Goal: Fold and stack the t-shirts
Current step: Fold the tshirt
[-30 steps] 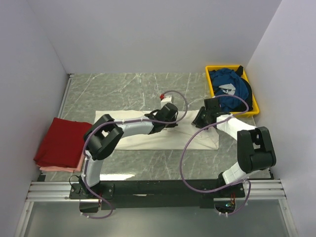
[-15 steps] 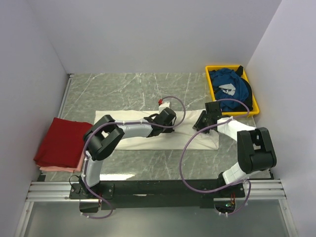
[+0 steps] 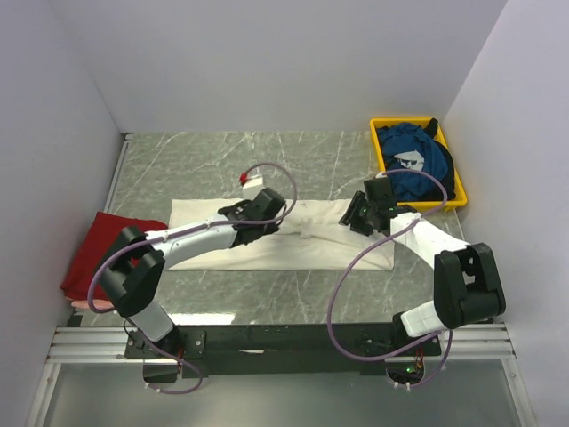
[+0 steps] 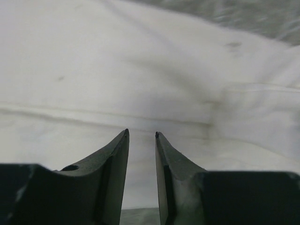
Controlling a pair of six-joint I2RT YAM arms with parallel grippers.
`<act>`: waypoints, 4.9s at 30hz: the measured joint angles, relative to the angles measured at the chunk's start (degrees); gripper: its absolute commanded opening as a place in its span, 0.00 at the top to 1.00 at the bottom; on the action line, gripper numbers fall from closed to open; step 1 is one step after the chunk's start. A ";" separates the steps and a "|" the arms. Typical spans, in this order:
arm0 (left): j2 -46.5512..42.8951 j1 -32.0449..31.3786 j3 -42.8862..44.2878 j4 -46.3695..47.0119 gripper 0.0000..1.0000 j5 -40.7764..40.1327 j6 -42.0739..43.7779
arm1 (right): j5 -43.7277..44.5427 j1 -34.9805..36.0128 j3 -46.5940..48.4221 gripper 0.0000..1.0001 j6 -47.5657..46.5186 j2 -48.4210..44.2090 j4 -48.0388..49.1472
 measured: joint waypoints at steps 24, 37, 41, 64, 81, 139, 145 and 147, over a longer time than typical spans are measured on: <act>0.87 -1.57 -12.85 -11.41 0.76 -9.84 -14.86 | 1.62 3.54 21.46 0.51 -4.02 24.94 -4.46; 0.63 -14.38 -10.93 -12.33 0.76 -0.92 -29.29 | 4.02 6.64 54.60 0.51 -13.42 45.40 -21.03; 2.80 -16.61 -8.35 -9.77 0.76 5.07 -31.54 | 5.03 8.85 64.00 0.51 -16.17 50.90 -25.57; -4.37 -3.08 2.43 -4.61 0.51 8.07 -15.74 | -1.66 8.92 68.94 0.38 -17.22 47.54 -27.61; 34.38 6.51 41.29 -2.19 0.00 12.26 29.81 | -9.49 -5.11 14.38 0.38 -3.72 1.92 -5.51; 17.79 26.49 29.88 -2.25 0.08 17.46 5.70 | -12.17 7.26 -1.62 0.39 -5.31 -5.05 -0.33; -7.15 25.62 1.22 -0.09 0.24 11.23 -2.14 | -12.46 18.60 -14.56 0.47 1.03 -13.18 5.77; -13.57 24.74 -8.22 -1.36 0.30 9.55 -5.16 | -12.35 21.57 -18.36 0.51 3.39 -15.37 6.93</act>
